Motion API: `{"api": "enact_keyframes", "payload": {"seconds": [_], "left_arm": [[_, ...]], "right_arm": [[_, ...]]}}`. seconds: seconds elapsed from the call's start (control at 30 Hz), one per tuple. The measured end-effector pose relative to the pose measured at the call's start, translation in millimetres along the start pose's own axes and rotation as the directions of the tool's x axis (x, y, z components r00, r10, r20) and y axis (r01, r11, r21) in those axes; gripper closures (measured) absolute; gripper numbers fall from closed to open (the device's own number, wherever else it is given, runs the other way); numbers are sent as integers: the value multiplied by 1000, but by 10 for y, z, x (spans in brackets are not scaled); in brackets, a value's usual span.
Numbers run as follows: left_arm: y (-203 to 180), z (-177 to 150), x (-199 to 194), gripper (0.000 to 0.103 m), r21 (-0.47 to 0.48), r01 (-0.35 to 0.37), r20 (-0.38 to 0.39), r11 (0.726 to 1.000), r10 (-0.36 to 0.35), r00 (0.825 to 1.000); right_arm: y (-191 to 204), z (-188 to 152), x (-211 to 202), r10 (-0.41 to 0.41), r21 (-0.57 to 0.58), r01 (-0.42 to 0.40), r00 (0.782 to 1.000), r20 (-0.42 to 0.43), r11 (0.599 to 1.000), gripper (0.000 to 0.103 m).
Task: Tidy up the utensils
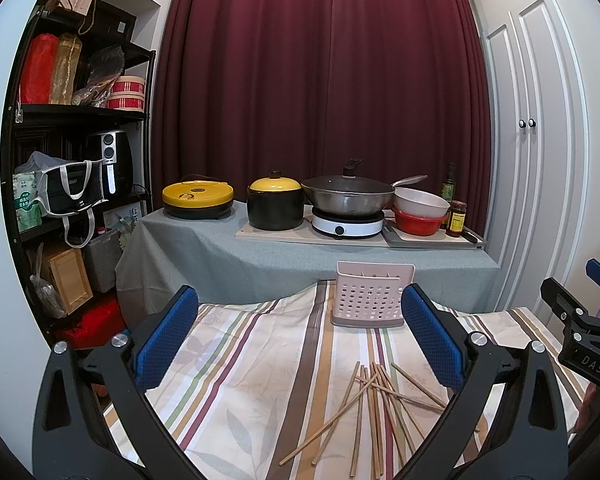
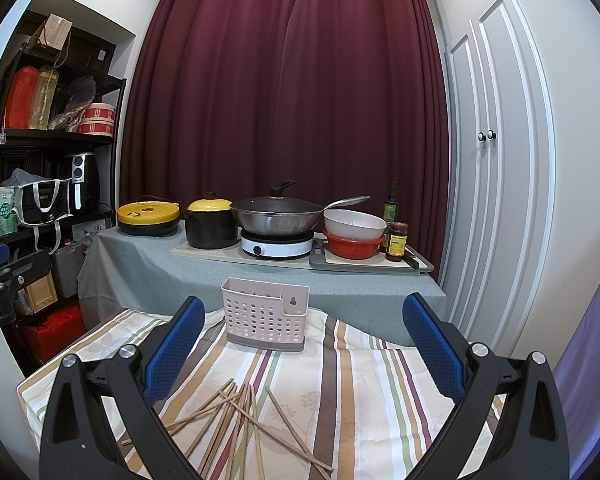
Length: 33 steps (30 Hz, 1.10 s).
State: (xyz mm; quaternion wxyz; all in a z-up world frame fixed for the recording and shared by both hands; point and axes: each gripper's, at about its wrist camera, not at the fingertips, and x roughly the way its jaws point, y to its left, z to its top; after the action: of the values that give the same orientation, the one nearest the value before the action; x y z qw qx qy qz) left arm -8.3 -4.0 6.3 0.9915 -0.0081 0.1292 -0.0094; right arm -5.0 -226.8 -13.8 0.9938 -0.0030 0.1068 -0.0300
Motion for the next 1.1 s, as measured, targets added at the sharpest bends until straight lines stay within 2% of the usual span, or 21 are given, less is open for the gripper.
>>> {"api": "enact_keyframes", "payload": {"seconds": [0.33, 0.53, 0.7, 0.87, 0.93, 0.97, 1.0, 1.1], "left_arm": [[-10, -15, 29, 4, 2, 0, -8, 1000, 0, 1000], [-4, -109, 222, 4, 6, 9, -32, 1000, -9, 999], [14, -334, 516, 4, 16, 19, -87, 1000, -17, 996], [33, -722, 947, 4, 57, 13, -199, 998, -1, 980], [47, -905, 1117, 6, 68, 25, -246, 997, -7, 969], [52, -982, 1168, 12, 72, 32, -263, 997, -12, 965], [55, -1061, 1217, 23, 79, 43, -275, 996, -19, 961], [52, -1302, 1371, 33, 102, 70, -324, 992, -34, 945]], "right_arm": [[36, -25, 1, 2, -3, -2, 1000, -2, 1000, 6], [58, -123, 90, 7, -6, -7, 1000, -29, 1000, 6], [-27, -346, 332, 25, -2, -26, 996, -83, 1000, 6], [-96, -703, 606, 42, -14, -45, 984, -171, 999, 6], [-141, -855, 691, 60, -11, -64, 977, -205, 998, 6], [-155, -925, 729, 64, -11, -68, 973, -221, 998, 6], [-182, -1012, 767, 68, -10, -73, 968, -242, 997, 6], [-221, -1184, 830, 86, -6, -91, 955, -285, 996, 8]]}}
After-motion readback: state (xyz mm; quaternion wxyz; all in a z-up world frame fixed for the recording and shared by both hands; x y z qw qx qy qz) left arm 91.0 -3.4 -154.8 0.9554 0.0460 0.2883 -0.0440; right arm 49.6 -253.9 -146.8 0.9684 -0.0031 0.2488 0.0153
